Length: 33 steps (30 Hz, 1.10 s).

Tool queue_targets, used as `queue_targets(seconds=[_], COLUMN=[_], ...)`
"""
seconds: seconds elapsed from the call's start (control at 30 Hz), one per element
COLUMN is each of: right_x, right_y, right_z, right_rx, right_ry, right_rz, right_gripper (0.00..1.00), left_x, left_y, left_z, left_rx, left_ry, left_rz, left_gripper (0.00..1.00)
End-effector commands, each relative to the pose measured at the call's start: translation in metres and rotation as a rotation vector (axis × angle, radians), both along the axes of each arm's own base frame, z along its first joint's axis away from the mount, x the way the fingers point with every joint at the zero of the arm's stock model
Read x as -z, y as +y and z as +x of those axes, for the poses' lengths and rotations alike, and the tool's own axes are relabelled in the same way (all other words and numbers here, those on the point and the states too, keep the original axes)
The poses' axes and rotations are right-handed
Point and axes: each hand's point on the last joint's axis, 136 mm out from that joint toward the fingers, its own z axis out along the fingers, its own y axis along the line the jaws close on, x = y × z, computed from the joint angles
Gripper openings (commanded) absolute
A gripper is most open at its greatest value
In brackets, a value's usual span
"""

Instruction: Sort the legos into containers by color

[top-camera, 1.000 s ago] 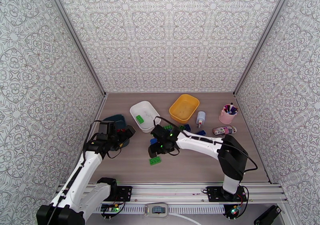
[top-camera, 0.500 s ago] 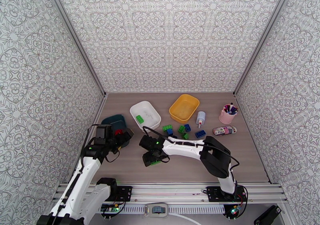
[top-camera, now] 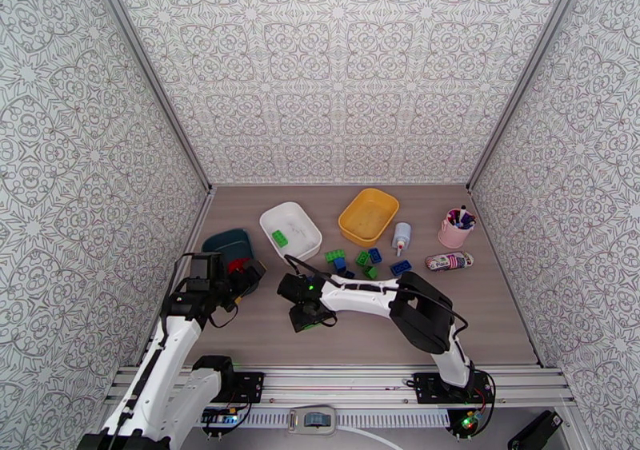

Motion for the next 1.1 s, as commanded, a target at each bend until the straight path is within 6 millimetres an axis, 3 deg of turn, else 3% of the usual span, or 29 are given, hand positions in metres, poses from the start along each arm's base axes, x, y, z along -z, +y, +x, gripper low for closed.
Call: queue_targets(seconds=[0.0, 0.27, 0.43, 0.63, 0.9, 1.07], right_x=[0.006, 0.000, -0.018, -0.049, -0.088, -0.120], right_y=[0.001, -0.006, -0.016, -0.035, -0.054, -0.048], right_z=[0.001, 0.003, 0.013, 0.033, 0.087, 0.130], right_rx=[0.011, 0.025, 0.053, 0.102, 0.207, 0.237], right_ry=[-0.014, -0.040, -0.057, -0.080, -0.062, -0.077], right_rz=[-0.021, -0.019, 0.031, 0.107, 0.295, 0.405], right_gripper=[0.72, 0.63, 0.60, 0.59, 0.57, 0.57], left_x=[0.006, 0.009, 0.012, 0.020, 0.029, 0.043], left_y=[0.000, -0.007, -0.019, -0.047, -0.098, -0.116], left_z=[-0.005, -0.005, -0.002, 0.002, 0.010, 0.008], left_rx=[0.011, 0.024, 0.051, 0.105, 0.194, 0.230], left_ry=[0.014, 0.014, 0.008, 0.006, -0.016, 0.013], left_rz=[-0.006, -0.032, -0.053, -0.070, -0.088, -0.081], left_gripper=[0.99, 0.99, 0.99, 0.99, 0.95, 0.92])
